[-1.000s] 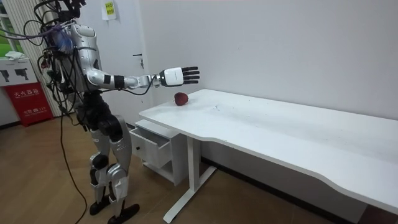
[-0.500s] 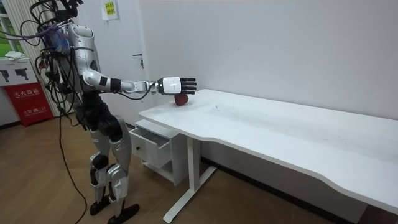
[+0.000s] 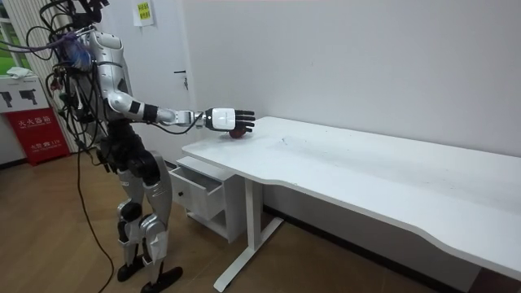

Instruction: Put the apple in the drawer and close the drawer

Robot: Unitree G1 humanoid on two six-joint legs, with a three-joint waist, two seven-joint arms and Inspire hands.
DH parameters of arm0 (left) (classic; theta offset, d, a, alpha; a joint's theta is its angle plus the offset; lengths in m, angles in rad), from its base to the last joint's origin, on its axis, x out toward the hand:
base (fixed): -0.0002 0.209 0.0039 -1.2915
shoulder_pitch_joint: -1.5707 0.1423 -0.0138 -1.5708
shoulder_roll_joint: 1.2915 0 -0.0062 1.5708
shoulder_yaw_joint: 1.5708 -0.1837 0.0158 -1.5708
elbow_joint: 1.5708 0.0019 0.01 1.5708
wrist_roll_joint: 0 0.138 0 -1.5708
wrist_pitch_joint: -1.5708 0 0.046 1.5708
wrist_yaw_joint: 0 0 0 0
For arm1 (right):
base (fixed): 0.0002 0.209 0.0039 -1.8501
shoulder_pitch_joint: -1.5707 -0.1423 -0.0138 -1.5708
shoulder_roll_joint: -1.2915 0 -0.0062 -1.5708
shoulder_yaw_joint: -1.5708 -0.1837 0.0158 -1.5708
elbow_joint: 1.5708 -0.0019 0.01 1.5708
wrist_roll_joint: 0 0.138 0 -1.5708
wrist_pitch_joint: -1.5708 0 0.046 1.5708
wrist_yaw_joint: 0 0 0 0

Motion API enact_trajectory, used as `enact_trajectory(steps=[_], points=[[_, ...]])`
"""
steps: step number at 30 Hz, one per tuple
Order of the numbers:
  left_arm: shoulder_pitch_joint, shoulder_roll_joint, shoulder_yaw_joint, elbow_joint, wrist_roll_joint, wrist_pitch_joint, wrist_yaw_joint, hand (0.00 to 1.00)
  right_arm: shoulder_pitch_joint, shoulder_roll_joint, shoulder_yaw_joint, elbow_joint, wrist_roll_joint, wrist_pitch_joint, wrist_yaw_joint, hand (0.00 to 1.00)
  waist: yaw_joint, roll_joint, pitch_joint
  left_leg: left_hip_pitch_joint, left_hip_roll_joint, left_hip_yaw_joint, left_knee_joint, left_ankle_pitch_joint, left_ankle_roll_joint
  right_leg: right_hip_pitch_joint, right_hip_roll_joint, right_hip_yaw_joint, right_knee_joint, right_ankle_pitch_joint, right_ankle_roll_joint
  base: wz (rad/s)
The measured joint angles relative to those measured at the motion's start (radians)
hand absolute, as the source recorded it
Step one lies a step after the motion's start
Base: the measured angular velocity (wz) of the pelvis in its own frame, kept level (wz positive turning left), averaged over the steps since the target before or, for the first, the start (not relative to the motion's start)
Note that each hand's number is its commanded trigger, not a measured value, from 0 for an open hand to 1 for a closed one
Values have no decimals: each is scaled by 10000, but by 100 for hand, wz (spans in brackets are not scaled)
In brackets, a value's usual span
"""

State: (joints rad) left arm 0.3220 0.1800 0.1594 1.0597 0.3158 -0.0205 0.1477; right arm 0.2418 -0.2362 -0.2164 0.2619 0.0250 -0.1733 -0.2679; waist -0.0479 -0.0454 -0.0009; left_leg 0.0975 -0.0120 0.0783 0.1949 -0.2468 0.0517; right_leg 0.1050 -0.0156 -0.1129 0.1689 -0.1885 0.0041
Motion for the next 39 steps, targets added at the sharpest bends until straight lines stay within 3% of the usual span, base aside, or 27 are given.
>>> enact_trajectory(steps=[19,23,24,25,26,31,39], points=[[28,31,-189,-41,253,-37,34,0,129,-83,259,1132,-484,-248,165,0,-12,-17,-31,19,-1,-27,-1,-2,-1,74,-5,-41,2,2,0,1],[25,47,-191,-121,314,-37,-55,0,99,-272,252,1304,-463,-260,247,0,-30,-10,-35,18,-8,-146,-1,-2,-1,114,-19,-199,-1,7,-2,10],[28,48,-191,-121,333,-37,-77,0,97,-296,252,1325,-463,-270,267,45,-30,-11,-34,18,-7,-176,1,-2,-1,126,-20,-235,-6,9,-5,7],[32,50,-190,-121,332,-37,-111,0,91,-319,251,1395,-438,-324,288,82,-33,-13,-32,19,-6,-242,2,-1,-2,135,-19,-257,-6,10,-7,7],[32,51,-190,-121,332,-37,-126,0,81,-339,251,1463,-405,-359,297,100,-32,-17,-31,18,-6,-249,4,-1,-3,140,-19,-263,-6,10,-7,4],[25,91,-187,-121,324,-50,-310,0,-203,-424,-49,1982,-320,-555,271,100,-36,-77,-16,18,-8,-260,12,-1,-3,145,-19,-262,-6,11,-8,0],[23,124,-196,-163,331,-168,-335,0,-928,-770,-520,2943,-292,-558,-56,100,-14,-99,-11,17,-4,-238,35,0,-4,170,-10,-272,-14,11,-8,0]])
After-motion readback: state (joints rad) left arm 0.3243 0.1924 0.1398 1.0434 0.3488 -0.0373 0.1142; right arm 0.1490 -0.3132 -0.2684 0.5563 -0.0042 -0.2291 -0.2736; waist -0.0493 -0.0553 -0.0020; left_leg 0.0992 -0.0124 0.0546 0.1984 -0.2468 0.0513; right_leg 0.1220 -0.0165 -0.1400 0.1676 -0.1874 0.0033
